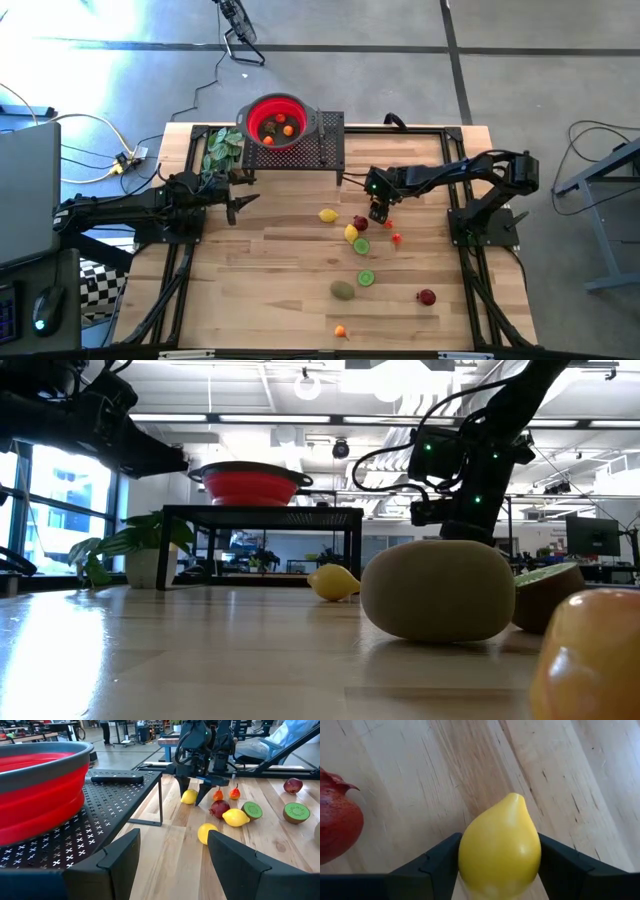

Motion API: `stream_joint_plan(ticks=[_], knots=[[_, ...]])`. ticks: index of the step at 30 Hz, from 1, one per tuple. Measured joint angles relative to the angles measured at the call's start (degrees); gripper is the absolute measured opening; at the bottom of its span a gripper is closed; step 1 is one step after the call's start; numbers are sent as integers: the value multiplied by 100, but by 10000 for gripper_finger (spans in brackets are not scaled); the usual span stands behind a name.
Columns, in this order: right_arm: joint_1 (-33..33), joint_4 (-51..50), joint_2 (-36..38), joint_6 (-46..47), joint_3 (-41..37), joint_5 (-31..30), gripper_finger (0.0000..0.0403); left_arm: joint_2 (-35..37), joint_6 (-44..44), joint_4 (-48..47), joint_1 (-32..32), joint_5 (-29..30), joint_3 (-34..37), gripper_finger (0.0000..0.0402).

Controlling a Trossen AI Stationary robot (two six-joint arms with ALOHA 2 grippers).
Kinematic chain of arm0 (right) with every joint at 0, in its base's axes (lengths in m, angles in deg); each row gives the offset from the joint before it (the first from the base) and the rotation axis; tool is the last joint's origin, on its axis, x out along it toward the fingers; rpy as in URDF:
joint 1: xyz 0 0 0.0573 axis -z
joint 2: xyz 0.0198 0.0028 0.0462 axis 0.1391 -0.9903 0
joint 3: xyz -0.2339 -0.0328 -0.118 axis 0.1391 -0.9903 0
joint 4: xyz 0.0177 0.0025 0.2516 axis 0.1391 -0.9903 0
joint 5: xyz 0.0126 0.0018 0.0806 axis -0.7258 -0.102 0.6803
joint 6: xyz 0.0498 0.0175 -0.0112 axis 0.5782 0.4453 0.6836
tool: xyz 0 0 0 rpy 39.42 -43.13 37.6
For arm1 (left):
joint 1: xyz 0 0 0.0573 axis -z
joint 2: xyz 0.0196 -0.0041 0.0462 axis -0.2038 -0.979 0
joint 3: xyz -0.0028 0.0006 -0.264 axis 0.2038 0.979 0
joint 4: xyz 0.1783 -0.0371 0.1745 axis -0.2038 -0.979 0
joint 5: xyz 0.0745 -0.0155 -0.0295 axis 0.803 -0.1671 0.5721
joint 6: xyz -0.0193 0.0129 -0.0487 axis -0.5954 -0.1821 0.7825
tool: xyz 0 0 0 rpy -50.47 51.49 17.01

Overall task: Pick & Place Fruit
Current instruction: Put the yellow lemon into the red strainer bowl on the shelf

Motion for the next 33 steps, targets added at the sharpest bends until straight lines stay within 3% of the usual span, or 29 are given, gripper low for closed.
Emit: stream_joint_plan(ticks=[7, 15, 22, 33], knots=[[0, 2, 0, -20, 0, 1, 205, 0, 0, 0, 0, 0, 0, 228], [0, 4, 0, -22, 0, -22, 221, 0, -2, 0, 0, 0, 0, 228], [0, 6, 0, -22, 0, -17, 205, 0, 0, 2, 0, 0, 0, 228], [7, 36, 0, 20, 0, 71, 240, 0, 0, -25, 0, 0, 0, 228]])
